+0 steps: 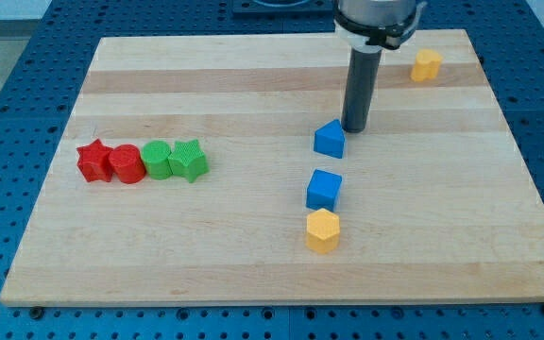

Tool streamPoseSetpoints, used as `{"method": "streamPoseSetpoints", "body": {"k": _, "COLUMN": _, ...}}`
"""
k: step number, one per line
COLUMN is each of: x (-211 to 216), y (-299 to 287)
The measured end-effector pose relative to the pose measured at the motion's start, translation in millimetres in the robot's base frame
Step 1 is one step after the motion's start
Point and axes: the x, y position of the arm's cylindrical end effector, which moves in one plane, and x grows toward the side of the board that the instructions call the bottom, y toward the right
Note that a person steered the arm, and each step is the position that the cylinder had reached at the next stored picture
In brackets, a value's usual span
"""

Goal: Push blue triangle towards blue cube

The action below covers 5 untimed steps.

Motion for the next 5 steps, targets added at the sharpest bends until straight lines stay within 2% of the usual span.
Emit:
{"method": "streamPoseSetpoints", "body": {"k": 2, "x": 1, "y": -31}}
{"method": "streamPoseSetpoints", "body": {"k": 5, "x": 33, "y": -31}}
